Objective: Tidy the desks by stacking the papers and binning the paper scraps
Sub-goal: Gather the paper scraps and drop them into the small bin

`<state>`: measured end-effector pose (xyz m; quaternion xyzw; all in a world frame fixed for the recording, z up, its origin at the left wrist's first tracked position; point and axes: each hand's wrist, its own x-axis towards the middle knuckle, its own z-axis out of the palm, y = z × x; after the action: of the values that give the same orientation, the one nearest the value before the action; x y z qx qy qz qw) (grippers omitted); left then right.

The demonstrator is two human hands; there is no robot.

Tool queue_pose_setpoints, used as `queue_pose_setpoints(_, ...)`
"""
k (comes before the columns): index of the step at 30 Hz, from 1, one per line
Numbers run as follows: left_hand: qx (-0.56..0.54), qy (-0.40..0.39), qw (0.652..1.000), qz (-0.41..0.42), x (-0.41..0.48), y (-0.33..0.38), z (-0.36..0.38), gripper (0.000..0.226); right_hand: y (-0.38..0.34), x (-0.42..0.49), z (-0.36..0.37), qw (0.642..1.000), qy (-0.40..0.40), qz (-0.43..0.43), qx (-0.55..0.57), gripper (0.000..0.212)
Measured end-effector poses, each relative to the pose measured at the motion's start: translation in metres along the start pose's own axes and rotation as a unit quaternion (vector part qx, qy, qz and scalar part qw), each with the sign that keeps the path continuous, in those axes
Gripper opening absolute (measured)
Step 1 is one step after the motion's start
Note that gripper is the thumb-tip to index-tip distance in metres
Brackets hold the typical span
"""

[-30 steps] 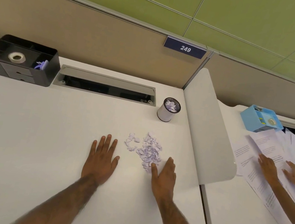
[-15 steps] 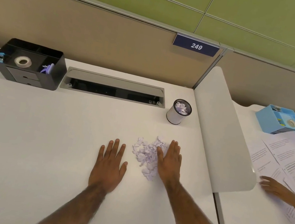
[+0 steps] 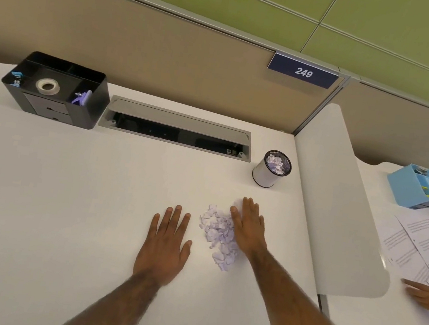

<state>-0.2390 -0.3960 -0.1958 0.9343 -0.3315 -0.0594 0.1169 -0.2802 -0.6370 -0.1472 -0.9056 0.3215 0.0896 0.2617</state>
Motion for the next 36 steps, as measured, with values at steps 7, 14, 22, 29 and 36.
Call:
queue_pose_setpoints(7,0.004,-0.006,1.0,-0.002,0.0,0.001,-0.001,0.068,-0.031,-0.004,-0.008,0.984,0.072,-0.147,-0.073,0.042)
queue_pose_setpoints(14,0.003,-0.007,1.0,-0.003,-0.001,0.001,-0.002,0.068,-0.054,0.008,-0.005,0.969,-0.042,-0.175,-0.167,0.052)
queue_pose_setpoints(22,0.004,-0.008,1.0,-0.001,0.001,0.0,-0.003,0.069,-0.031,-0.017,-0.018,0.944,0.031,-0.255,-0.207,0.049)
queue_pose_setpoints(29,0.001,-0.002,1.0,-0.001,-0.003,0.001,-0.001,0.068,-0.03,-0.013,-0.039,0.983,-0.077,-0.08,-0.149,0.058)
queue_pose_setpoints(36,0.005,0.0,1.0,-0.001,-0.001,0.001,-0.001,0.068,-0.044,-0.027,-0.011,0.967,-0.103,-0.131,-0.192,0.059)
